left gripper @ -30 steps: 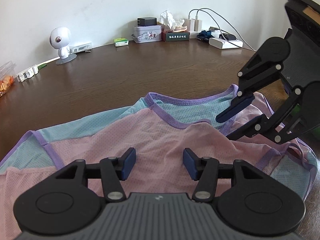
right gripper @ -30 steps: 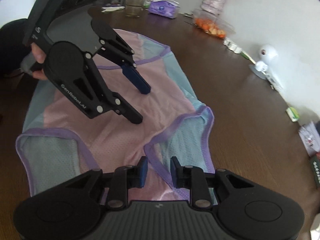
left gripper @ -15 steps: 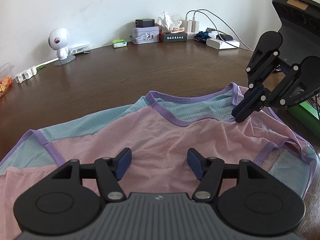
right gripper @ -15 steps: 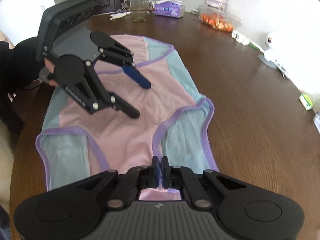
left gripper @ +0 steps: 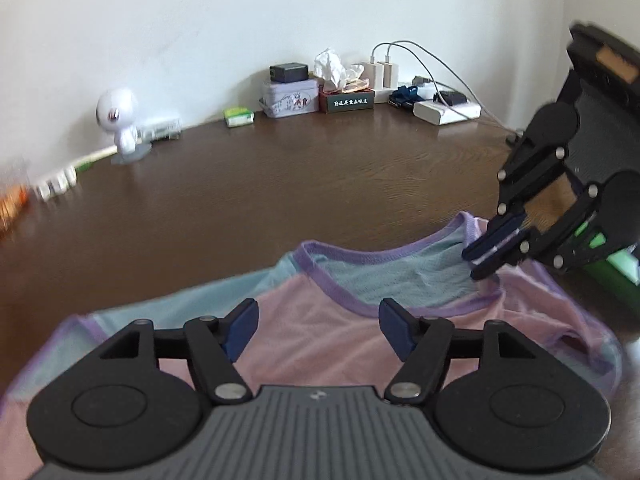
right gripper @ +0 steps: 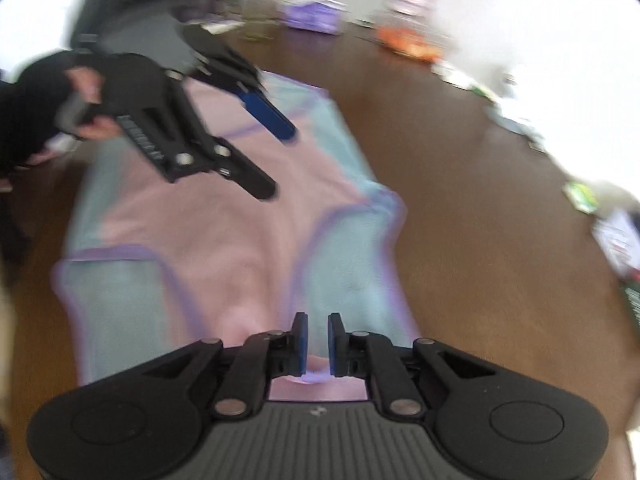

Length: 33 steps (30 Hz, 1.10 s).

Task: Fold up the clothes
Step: 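Grasp the garment's trimmed edge with the right gripper while the left gripper grasps beside it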

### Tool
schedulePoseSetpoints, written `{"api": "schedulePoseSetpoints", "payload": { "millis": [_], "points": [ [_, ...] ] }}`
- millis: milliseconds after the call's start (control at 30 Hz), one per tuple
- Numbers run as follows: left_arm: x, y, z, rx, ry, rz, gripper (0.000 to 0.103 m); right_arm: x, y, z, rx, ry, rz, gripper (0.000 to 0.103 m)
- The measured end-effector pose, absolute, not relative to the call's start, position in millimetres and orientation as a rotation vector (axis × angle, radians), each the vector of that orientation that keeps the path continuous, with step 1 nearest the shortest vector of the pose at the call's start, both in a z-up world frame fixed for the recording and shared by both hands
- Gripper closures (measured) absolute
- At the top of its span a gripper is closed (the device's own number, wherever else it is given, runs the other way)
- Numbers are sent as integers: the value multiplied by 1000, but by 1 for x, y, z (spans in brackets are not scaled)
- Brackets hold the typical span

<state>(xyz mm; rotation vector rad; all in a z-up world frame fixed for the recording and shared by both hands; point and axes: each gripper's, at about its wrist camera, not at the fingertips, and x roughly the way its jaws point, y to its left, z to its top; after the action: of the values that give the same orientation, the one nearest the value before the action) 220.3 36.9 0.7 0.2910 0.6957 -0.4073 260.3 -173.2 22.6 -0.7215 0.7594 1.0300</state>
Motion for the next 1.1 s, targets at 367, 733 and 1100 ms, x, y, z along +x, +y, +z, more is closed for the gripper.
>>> {"api": "schedulePoseSetpoints", "payload": {
  "millis": [367,733,1100],
  "points": [
    [270,20,-26,315,776,-416,72,269,-188,10,-524,817,731,91],
    [248,131,3,235,778,-130,52,300,-129,27,-268,793,866,88],
    [265,203,-18,-64,867,-155,64,325,-102,-1,-136,928,863,87]
  ]
}}
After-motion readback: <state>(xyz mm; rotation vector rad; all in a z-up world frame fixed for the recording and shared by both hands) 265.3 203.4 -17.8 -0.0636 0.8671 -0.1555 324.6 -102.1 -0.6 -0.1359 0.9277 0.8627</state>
